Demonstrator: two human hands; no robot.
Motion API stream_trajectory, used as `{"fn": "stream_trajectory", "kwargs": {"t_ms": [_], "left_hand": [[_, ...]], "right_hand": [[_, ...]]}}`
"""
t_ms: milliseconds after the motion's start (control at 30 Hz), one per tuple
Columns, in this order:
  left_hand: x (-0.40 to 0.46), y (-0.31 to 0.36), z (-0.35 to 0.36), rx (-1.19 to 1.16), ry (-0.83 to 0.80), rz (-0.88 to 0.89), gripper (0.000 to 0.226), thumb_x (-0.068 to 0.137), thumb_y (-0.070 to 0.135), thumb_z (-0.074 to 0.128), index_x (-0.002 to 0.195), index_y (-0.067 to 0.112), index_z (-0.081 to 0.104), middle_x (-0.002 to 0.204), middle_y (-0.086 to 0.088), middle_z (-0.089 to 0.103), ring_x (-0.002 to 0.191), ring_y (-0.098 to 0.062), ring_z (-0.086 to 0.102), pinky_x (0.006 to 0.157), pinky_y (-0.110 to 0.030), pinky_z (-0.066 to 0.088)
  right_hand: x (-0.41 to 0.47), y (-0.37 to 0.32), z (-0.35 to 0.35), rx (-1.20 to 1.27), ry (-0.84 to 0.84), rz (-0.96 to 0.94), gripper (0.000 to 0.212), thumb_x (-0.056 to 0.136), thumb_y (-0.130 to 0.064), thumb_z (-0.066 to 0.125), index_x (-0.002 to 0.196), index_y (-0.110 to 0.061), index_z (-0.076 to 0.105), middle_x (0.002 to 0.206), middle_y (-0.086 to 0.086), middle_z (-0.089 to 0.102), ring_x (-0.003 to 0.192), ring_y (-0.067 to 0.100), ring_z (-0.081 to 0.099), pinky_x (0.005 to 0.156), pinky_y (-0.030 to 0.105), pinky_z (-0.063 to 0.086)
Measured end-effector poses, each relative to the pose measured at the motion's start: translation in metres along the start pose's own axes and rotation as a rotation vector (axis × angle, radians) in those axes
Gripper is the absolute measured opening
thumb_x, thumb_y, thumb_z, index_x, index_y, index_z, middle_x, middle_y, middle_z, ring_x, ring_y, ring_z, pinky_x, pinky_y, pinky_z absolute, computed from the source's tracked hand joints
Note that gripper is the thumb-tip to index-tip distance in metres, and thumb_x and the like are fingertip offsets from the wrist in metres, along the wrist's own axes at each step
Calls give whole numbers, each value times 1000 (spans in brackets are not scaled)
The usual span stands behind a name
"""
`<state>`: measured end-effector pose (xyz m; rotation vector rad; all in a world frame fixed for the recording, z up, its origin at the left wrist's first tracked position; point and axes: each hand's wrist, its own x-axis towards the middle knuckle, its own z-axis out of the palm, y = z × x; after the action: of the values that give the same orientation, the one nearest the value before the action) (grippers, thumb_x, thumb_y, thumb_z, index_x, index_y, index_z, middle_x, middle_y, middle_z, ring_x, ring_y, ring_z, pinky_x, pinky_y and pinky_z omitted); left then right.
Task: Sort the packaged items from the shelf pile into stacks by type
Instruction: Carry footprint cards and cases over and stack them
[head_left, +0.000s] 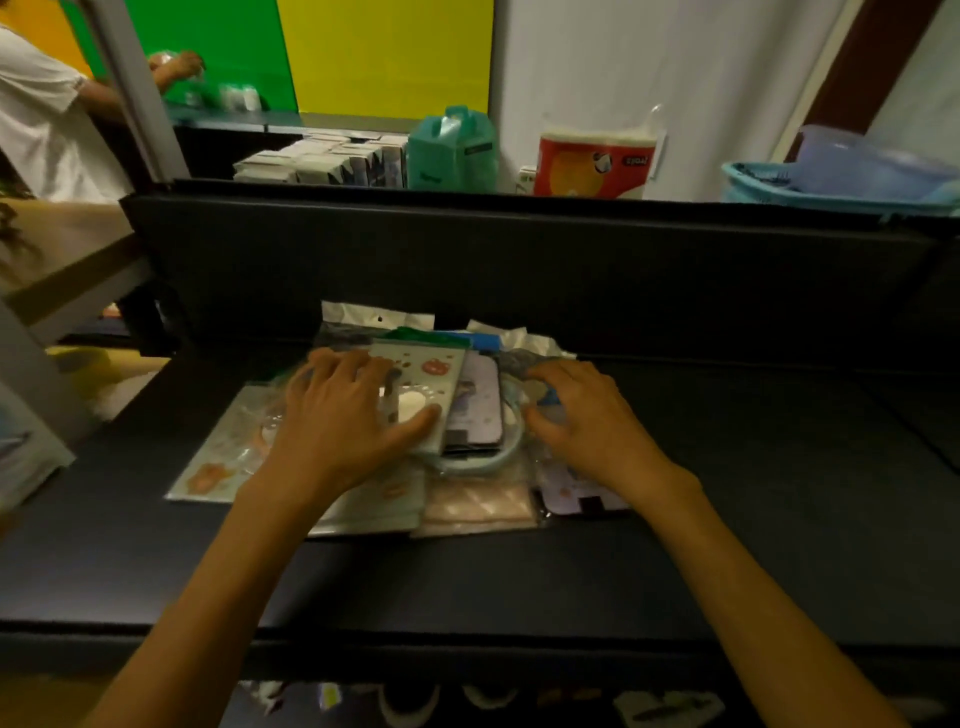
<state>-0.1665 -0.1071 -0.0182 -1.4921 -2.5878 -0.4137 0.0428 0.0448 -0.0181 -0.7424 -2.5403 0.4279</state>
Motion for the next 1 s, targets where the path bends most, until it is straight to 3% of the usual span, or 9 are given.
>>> {"fn": "stream_trajectory", "kwargs": {"t_ms": [100,300,467,533,600,700,800,867,1000], "left_hand": [[2,-18,3,-57,-43,3,91,61,92,29,131,36,42,140,0,36,128,-23,29,101,-46,31],[8,-27,8,-147,-58,-40,109,57,89,42,143,25,29,145,-4,32,130,-27,28,102,-46,32],[16,-32,8,-367,-72,-92,104,51,79,62,139,31,33,135,-2,44,118,-25,42,89,-41,42],[19,-37,5,-525,-113,-157,93,49,72,70,129,37,40,121,4,50,101,-17,53,75,-34,50],[21,-40,4,-656,-120,-177,63,51,61,78,104,46,46,99,15,53,80,-4,53,57,-23,44],[24,-42,2,-825,-112,-175,47,57,43,84,84,44,46,82,20,54,73,1,54,50,-18,40],[24,-42,2,-996,-127,-174,49,63,34,83,94,47,47,90,16,59,78,-5,62,52,-21,49],[24,-42,2,-1022,-116,-171,57,66,32,81,110,41,47,98,14,59,85,-9,62,59,-29,55],[24,-41,2,-1040,-100,-182,61,71,28,78,120,36,43,95,17,55,85,-6,59,61,-29,53]], "right_hand": [[2,-28,11,-11,66,56,42,88,-41,58,123,-18,56,125,4,56,114,19,46,89,24,30],[2,-50,31,-144,11,210,84,75,-76,48,138,-22,39,138,5,44,123,21,37,92,28,24],[8,-52,29,-72,-48,273,81,72,-75,54,133,-23,45,133,4,52,116,21,46,92,34,36],[10,-52,27,23,-37,298,70,70,-70,61,124,-27,49,123,0,58,100,12,52,76,24,43],[12,-50,26,68,-18,323,63,70,-65,67,120,-28,51,116,-3,60,87,5,48,61,15,36],[15,-49,24,124,-42,415,69,69,-61,70,123,-22,51,112,-3,61,91,9,55,68,25,47],[17,-49,22,165,-31,467,61,71,-57,71,115,-16,58,91,-7,61,82,11,59,74,35,53],[17,-50,22,147,-42,471,52,73,-57,69,105,-16,63,91,-1,65,83,15,61,80,43,52],[14,-59,30,-23,7,428,62,68,-78,54,99,-25,59,96,-7,58,89,12,50,79,34,36]]}}
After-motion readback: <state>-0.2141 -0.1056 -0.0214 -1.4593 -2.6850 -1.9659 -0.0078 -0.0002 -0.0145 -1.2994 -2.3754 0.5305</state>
